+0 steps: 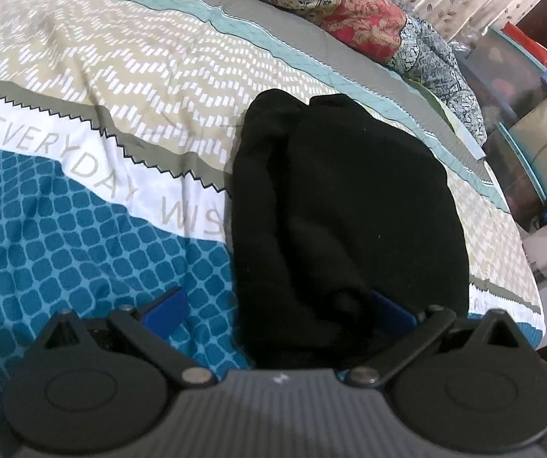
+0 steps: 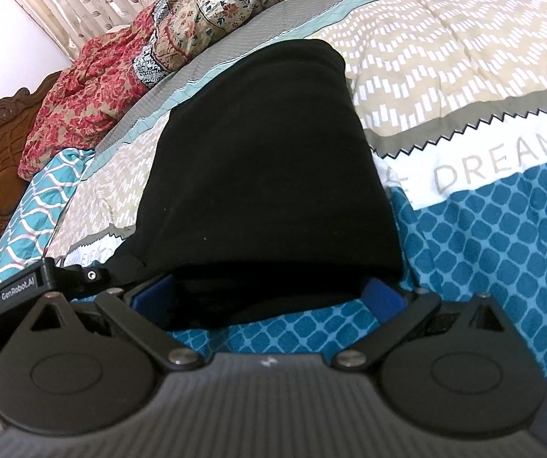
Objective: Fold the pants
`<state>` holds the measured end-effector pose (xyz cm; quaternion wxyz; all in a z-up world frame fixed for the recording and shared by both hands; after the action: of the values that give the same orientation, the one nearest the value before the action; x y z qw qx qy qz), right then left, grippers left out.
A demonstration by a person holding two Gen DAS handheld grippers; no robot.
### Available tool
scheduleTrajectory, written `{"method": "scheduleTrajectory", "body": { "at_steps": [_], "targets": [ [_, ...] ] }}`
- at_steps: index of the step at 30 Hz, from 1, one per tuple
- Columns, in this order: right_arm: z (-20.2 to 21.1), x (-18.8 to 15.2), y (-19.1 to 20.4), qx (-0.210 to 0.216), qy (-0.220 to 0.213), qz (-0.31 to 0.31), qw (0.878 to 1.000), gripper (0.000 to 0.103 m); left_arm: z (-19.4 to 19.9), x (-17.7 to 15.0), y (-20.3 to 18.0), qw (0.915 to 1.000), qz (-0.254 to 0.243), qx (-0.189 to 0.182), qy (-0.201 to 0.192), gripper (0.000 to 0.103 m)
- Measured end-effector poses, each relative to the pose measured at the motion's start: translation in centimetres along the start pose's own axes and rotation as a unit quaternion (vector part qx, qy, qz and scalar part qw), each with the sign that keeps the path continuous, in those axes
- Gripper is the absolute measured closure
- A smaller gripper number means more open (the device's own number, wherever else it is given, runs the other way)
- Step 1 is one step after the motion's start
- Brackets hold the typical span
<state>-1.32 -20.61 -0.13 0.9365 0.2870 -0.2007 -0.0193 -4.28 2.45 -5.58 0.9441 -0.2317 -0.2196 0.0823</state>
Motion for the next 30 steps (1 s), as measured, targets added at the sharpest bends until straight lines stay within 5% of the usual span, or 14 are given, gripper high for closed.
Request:
{"method": "scheduleTrajectory", "body": {
  "at_steps": [8,13,18,25,30],
  "targets": [
    [0.2,-0.1,-0.1,0.003,0.003,-0.001,1.000,0.000,1.4,0.1,-1.4,0.9967,-0.046,0.064,-0.021,0.000],
    [0.1,-0.2,0.2,-0.011,0.008,0.013,1.000,0.000,3.2,-0.3,-3.1,0.9791,-0.134,0.142,-0.055,0.000],
    [0.1,-0.3,0.5,-0.029,0.010,0.028,0.999,0.000,4.1,-0.7,-3.2,0.9662,-0.158,0.193,-0.066,0.000],
    [-0.3,-0.1,0.3,-0.034,0.015,0.030,0.999,0.000,1.9,-1.6,-1.0,0.9757,-0.105,0.192,0.003,0.000],
    [-0.5,-0.1,0.5,-0.038,0.018,0.033,0.999,0.000,1.0,-2.5,-0.7,0.9749,-0.109,0.192,0.025,0.000]
  ]
}}
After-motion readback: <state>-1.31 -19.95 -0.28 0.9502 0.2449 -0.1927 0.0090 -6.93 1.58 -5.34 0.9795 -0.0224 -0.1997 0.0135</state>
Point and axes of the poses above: each gripper's, at about its wrist camera, not at the fingertips, and z roughly against the way its jaws point, y to its left, x to its top, the point moved 8 cm from there along -z, roughly the way its jaws point, and after that the axes turned 7 degrees about y, right-handed, at the moved point
